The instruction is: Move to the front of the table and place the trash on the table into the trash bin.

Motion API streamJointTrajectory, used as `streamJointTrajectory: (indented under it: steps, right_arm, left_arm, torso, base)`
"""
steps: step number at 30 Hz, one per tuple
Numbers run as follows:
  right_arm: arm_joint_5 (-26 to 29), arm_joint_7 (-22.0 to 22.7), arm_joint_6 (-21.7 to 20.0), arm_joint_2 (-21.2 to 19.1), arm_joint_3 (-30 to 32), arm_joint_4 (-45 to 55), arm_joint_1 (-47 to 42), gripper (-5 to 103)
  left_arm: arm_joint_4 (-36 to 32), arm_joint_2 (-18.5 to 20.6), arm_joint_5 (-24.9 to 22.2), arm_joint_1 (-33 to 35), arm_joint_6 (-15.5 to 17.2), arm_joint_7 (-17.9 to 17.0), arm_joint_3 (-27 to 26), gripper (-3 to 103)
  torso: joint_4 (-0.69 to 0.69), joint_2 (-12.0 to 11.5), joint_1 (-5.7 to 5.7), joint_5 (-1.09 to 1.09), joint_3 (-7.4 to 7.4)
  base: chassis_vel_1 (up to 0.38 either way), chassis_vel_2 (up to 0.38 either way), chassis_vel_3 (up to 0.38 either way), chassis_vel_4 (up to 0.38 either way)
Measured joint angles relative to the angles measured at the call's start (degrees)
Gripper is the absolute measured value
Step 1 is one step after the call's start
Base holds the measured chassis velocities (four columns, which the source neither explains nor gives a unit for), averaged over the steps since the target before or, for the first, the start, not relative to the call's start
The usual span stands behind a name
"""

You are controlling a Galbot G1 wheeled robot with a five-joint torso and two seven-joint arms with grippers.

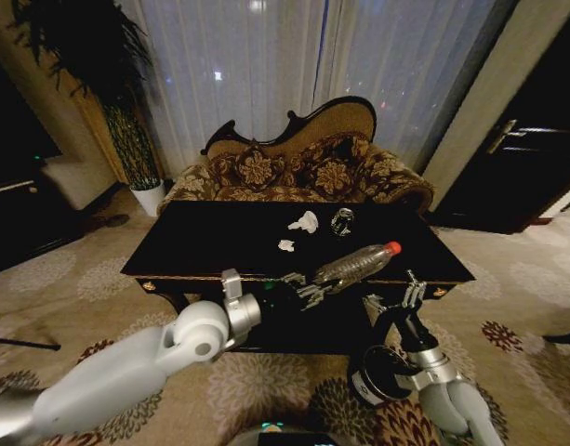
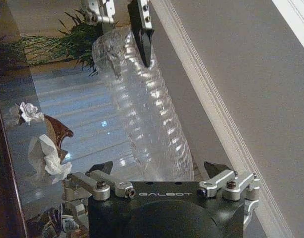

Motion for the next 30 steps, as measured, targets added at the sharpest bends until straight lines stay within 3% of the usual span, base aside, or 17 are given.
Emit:
streamJointTrajectory:
  steps: [12,14,16,19,22,24,26,30]
  right_arm:
    - [-0.8,-0.5,0.3,0.1,0.1,0.6,-0.2,102]
    - [-1.1,-0.7,0.6,0.3,-0.1,0.6,-0.3,92]
    - [-1.3,-0.7,0.7,0.4,-0.2,0.7,-0.3,92]
    - [-1.6,-0.7,1.1,0.5,-0.2,0.7,-0.6,77]
    - [-1.6,-0.7,1.3,0.5,-0.1,0.7,-0.7,71]
    - [-1.7,-0.7,1.4,0.5,-0.1,0.7,-0.7,55]
    - [-1.7,-0.7,1.4,0.5,-0.1,0.7,-0.7,55]
    - [-1.7,-0.6,1.5,0.5,-0.2,0.5,-0.7,42]
  left_arm:
    - [-0.8,-1.5,0.5,1.1,0.2,-1.4,2.6,42]
    - [-0.8,-1.9,0.6,1.2,0.3,-1.6,2.7,42]
    - [-0.8,-2.0,0.6,1.3,0.4,-1.7,2.7,42]
    - [-0.7,-2.0,0.8,1.6,0.4,-1.9,2.7,42]
    - [-0.9,-1.8,0.8,1.7,0.5,-2.0,2.5,42]
    - [-1.2,-1.6,1.0,2.1,0.6,-2.0,2.3,42]
    - [-1.2,-1.6,1.0,2.2,0.6,-2.0,2.3,42]
    - [-1.8,-0.9,1.7,3.3,0.5,-2.1,2.2,42]
  torso:
    - [0.01,0.0,0.0,0.0,0.0]
    - [0.0,0.0,0.0,0.0,0.0]
    - [0.0,0.0,0.0,-0.01,0.0]
    - [0.0,0.0,0.0,-0.01,0.0]
    - [0.0,0.0,0.0,-0.01,0.0]
    - [0.01,0.0,0.0,-0.01,0.0]
    - [0.01,0.0,0.0,-0.01,0.0]
    - [0.01,0.0,0.0,-0.01,0.0]
  base:
    - [0.0,0.0,0.0,0.0]
    - [0.0,0.0,0.0,0.0]
    - [0.0,0.0,0.0,0.0]
    - [0.0,0.0,0.0,0.0]
    - [0.0,0.0,0.0,0.0]
    - [0.0,0.0,0.0,0.0]
    - [0.0,0.0,0.0,0.0]
    - [0.0,0.0,0.0,0.0]
